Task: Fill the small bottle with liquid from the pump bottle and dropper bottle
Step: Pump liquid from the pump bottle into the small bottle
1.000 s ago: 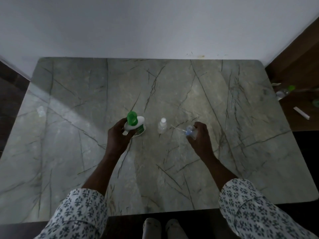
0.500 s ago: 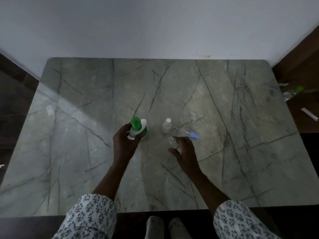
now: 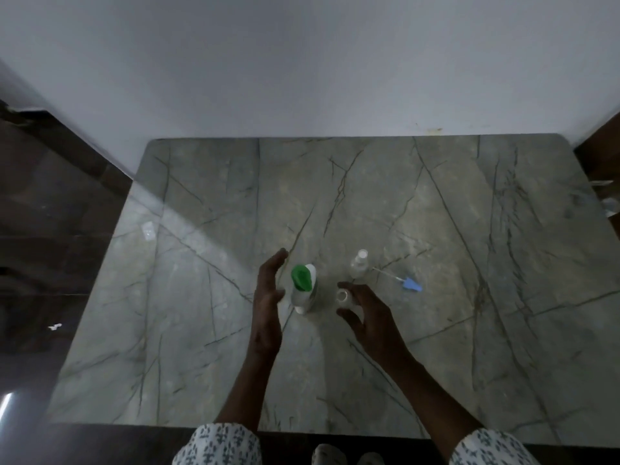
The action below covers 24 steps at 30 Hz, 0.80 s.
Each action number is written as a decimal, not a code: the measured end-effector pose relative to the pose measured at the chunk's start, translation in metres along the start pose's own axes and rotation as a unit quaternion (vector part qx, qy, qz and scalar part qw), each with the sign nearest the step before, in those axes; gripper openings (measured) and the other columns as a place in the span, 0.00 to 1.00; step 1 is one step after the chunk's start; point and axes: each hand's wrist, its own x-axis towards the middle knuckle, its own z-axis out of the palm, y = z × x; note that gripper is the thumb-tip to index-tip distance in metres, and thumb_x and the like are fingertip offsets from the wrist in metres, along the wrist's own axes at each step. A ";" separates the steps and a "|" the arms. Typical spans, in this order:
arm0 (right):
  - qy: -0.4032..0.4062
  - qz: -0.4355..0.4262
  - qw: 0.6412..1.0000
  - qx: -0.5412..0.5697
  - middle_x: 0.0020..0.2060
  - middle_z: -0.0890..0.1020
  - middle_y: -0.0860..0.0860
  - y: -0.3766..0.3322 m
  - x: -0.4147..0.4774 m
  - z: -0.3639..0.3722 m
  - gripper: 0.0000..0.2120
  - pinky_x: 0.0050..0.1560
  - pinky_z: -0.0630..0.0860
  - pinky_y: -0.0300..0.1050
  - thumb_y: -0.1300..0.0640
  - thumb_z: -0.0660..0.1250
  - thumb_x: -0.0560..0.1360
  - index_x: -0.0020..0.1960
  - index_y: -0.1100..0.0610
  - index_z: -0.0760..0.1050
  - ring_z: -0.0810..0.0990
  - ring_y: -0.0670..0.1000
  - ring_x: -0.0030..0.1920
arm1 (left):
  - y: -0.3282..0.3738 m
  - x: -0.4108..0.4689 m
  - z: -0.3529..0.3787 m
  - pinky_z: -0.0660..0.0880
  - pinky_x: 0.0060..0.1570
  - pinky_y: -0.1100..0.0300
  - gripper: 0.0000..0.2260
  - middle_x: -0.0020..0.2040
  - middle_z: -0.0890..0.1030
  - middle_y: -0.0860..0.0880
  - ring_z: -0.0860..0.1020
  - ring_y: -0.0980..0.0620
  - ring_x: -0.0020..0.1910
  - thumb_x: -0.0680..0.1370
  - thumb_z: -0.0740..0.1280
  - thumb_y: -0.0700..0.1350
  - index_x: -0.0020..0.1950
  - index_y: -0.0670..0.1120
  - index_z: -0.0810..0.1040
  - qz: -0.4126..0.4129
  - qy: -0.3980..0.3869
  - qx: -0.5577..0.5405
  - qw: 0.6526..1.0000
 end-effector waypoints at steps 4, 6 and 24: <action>-0.003 0.013 1.000 -0.003 0.58 0.78 0.51 -0.018 0.000 0.011 0.18 0.59 0.69 0.27 0.58 0.69 0.76 0.65 0.58 0.73 0.76 0.43 0.58 | 0.018 0.030 -0.002 0.66 0.70 0.49 0.17 0.62 0.81 0.52 0.72 0.54 0.69 0.81 0.55 0.46 0.60 0.43 0.81 -0.057 -0.105 0.008 0.993; -0.001 0.021 1.000 -0.002 0.57 0.79 0.53 -0.022 -0.001 0.013 0.17 0.57 0.70 0.27 0.57 0.69 0.77 0.65 0.58 0.72 0.76 0.43 0.57 | 0.013 0.033 0.001 0.67 0.70 0.47 0.16 0.58 0.83 0.51 0.72 0.56 0.69 0.82 0.57 0.46 0.54 0.42 0.83 -0.084 -0.139 0.015 0.987; 0.027 0.031 0.999 -0.024 0.55 0.79 0.53 -0.037 0.003 0.016 0.18 0.55 0.74 0.31 0.58 0.70 0.75 0.64 0.58 0.74 0.77 0.45 0.54 | 0.013 0.034 0.019 0.77 0.44 0.57 0.08 0.44 0.79 0.47 0.79 0.52 0.44 0.80 0.61 0.47 0.54 0.45 0.76 -0.090 0.053 0.025 0.994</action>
